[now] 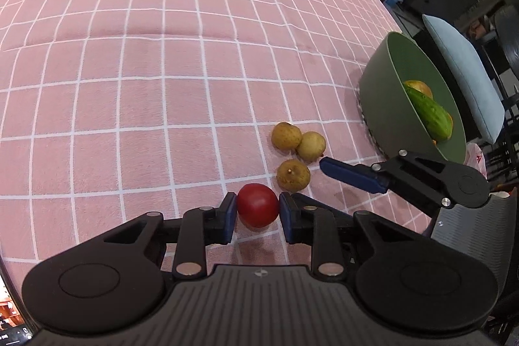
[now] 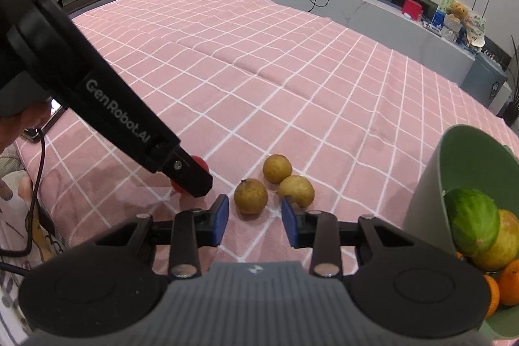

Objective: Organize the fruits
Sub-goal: 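Grasp the red tomato with the left tool while the right tool grasps a brown longan, then carry tomato and longan into the green colander and open both tools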

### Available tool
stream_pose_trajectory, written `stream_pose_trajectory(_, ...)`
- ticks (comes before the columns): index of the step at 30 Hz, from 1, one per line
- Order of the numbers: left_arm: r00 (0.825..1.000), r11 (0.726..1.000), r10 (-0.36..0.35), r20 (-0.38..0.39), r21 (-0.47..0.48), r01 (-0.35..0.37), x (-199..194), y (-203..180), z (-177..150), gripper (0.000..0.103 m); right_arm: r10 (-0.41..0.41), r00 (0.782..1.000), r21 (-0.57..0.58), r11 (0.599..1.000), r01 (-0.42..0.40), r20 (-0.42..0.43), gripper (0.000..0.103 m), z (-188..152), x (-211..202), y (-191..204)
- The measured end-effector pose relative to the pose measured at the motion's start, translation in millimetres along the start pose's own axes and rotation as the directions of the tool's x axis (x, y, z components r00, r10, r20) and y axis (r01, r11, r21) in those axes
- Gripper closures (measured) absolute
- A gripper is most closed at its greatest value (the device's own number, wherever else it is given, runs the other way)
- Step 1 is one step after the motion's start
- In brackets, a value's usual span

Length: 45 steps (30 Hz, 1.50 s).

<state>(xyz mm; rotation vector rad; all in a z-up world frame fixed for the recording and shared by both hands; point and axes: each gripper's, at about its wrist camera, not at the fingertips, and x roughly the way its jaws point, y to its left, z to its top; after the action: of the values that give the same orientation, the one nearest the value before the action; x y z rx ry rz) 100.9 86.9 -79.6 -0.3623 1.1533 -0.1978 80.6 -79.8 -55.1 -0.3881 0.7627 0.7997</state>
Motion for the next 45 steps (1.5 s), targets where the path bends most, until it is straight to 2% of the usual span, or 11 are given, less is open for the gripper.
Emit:
stream_pose_trajectory(9, 0.999, 1.0, 0.031, -0.031, -0.001, -0.031, 6, 2, 1, 0.072, 0.006, 1.0, -0.001, 1.0, -0.006, -0.009, 0.075, 4, 12, 3)
stream_pose_trajectory(14, 0.999, 0.999, 0.032, -0.032, 0.012, -0.032, 10, -2, 1, 0.071, -0.001, 1.0, -0.003, 1.0, 0.001, -0.014, 0.082, 3, 17, 5)
stream_pose_trajectory(22, 0.999, 0.998, 0.035, -0.036, 0.047, -0.034, 13, -7, 1, 0.071, -0.005, 1.0, 0.002, 1.0, 0.005, -0.022, 0.082, 3, 12, 3)
stream_pose_trajectory(27, 0.999, 0.998, 0.032, -0.034, 0.052, -0.03, 14, -7, 1, 0.071, -0.047, 0.998, 0.001, 0.999, 0.047, -0.036, 0.082, 5, 3, 1)
stream_pose_trajectory(31, 0.999, 0.998, 0.031, -0.034, 0.064, -0.029, 15, -11, -1, 0.072, -0.079, 0.997, 0.002, 0.997, 0.079, 0.002, 0.082, 7, -13, -2)
stream_pose_trajectory(34, 1.0, 0.997, 0.026, 0.005, 0.066, -0.027, 9, -14, -2, 0.072, -0.103, 0.993, -0.008, 0.995, 0.104, 0.049, 0.082, 11, -28, -2)
stream_pose_trajectory(37, 0.998, 1.0, -0.005, 0.059, 0.024, 0.003, -4, -13, -2, 0.072, -0.131, 0.987, -0.019, 0.991, 0.133, 0.097, 0.082, 17, -45, -5)
stream_pose_trajectory(45, 0.981, 0.998, -0.05, 0.186, -0.027, 0.056, -40, -37, 5, 0.072, -0.144, 0.967, 0.008, 0.989, 0.145, 0.208, 0.082, 24, -97, -22)
